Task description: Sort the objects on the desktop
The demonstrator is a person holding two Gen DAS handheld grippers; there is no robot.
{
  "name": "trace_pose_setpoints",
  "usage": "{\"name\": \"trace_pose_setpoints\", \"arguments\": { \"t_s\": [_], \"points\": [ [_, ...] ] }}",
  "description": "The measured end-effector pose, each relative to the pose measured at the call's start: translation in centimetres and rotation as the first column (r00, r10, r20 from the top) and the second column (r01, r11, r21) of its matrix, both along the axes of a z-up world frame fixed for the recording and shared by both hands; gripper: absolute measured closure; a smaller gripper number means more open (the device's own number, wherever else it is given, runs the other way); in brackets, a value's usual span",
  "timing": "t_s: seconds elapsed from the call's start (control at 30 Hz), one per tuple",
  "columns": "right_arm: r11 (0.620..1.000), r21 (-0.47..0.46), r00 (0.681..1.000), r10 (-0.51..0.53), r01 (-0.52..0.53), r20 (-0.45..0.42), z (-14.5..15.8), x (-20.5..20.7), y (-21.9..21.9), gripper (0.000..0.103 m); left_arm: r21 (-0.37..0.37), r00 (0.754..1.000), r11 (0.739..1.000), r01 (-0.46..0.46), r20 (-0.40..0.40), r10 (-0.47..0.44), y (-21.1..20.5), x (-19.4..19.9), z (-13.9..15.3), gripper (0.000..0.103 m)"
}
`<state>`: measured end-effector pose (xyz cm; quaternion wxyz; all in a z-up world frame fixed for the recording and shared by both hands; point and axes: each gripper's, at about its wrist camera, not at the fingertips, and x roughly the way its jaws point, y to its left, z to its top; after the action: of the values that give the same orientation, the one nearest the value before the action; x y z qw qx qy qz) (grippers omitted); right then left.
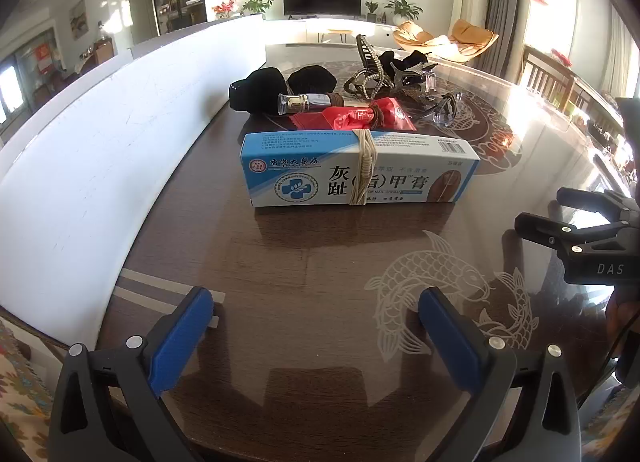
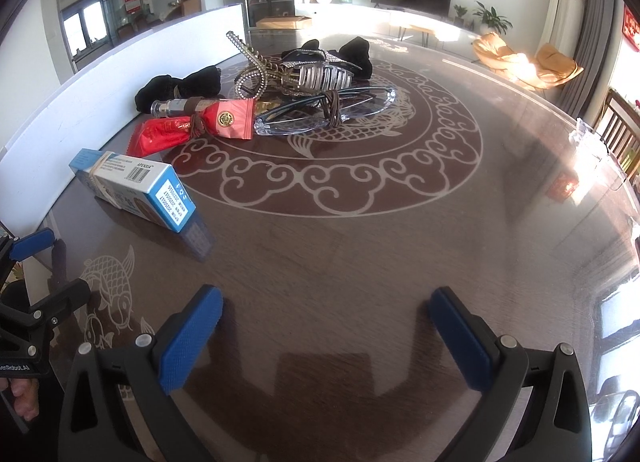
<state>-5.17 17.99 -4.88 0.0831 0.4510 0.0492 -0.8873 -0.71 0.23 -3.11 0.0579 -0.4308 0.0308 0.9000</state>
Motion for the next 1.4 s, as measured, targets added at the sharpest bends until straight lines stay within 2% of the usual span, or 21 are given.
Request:
{"name": "trace_pose_setpoints", "arguments": {
  "t_s": [0.4, 1.4],
  "points": [
    [1.0, 0.0, 1.0, 0.0, 0.0, 0.0, 0.0, 0.02, 0.0, 0.0, 0.002, 1.0, 1.0, 0.001, -0.021, -0.001, -0.05, 0.36, 0.01, 0.0],
    [1.0, 0.0, 1.0, 0.0, 0.0, -0.001, -0.01, 0.05, -0.01, 0.0, -0.001, 1.0, 1.0, -0.006, -0.009, 0.006, -0.07, 0.11, 0.12, 0.0]
  ]
}}
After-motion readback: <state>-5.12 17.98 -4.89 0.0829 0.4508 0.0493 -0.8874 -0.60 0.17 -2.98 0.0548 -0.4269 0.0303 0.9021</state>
